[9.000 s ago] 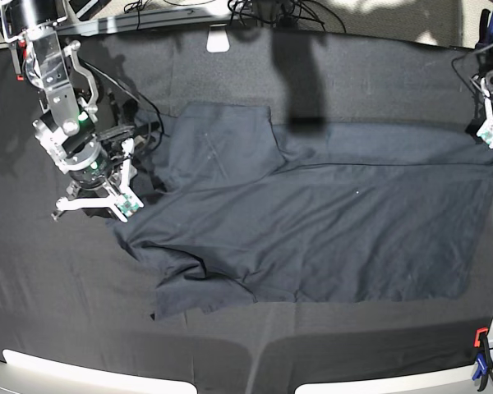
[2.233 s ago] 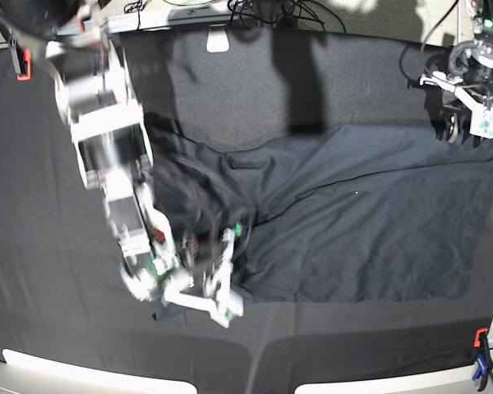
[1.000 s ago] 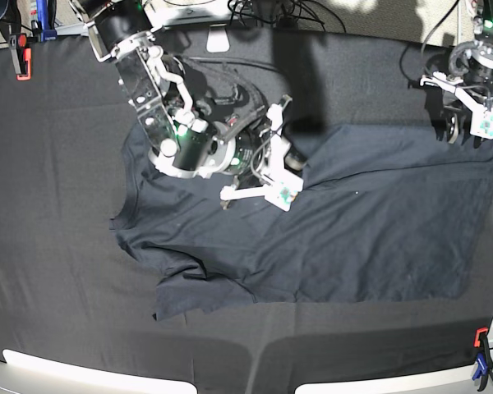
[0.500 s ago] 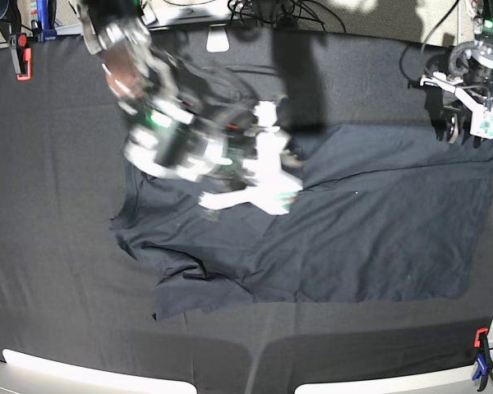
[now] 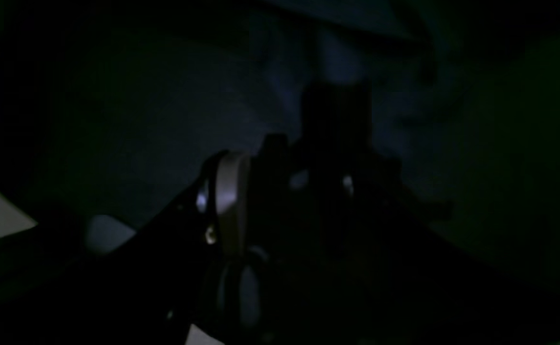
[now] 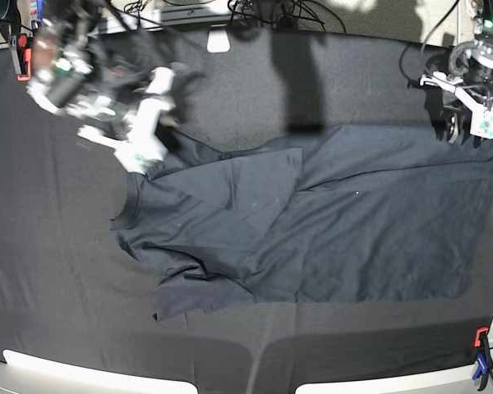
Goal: Layout the t-shirt on the table in an organized manner, then fold the t-shirt properly
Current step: 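Release the shirt and raise the right gripper away toward its base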
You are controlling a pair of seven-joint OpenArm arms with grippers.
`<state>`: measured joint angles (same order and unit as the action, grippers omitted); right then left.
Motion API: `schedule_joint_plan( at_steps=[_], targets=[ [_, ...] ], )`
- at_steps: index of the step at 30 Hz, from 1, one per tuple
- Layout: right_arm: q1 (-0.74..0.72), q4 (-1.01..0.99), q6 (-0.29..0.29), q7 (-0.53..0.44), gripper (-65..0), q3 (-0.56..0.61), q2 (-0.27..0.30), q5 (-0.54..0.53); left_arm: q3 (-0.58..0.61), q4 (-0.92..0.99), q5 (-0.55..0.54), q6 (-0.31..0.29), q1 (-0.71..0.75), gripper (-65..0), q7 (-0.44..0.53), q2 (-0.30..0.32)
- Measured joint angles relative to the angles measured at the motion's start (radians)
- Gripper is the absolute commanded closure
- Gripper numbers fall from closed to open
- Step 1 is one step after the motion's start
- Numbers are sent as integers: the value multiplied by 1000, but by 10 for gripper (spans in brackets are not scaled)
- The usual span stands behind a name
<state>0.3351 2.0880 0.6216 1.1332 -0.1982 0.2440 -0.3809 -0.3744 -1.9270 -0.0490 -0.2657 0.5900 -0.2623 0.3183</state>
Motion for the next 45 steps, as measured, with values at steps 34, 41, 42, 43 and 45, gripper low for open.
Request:
schedule_joint_plan(
  at_steps=[34,41,42,43,45],
  targets=[
    [-19,-296,-32,-277,0,-54,-11,27,0,0,0,0,0,-262,0,0],
    [-19,-296,-14,-276,-16,-73,-10,123,0,0,0,0,0,-262,0,0],
    [-19,-296,4,-278,-59,-73,-10,120,0,0,0,0,0,-262,0,0],
    [-19,-296,21,-280,-114,-73,-9,120,0,0,0,0,0,-262,0,1],
    [-19,-296,38,-290,-215,-73,-9,86,0,0,0,0,0,-262,0,0]
  ],
)
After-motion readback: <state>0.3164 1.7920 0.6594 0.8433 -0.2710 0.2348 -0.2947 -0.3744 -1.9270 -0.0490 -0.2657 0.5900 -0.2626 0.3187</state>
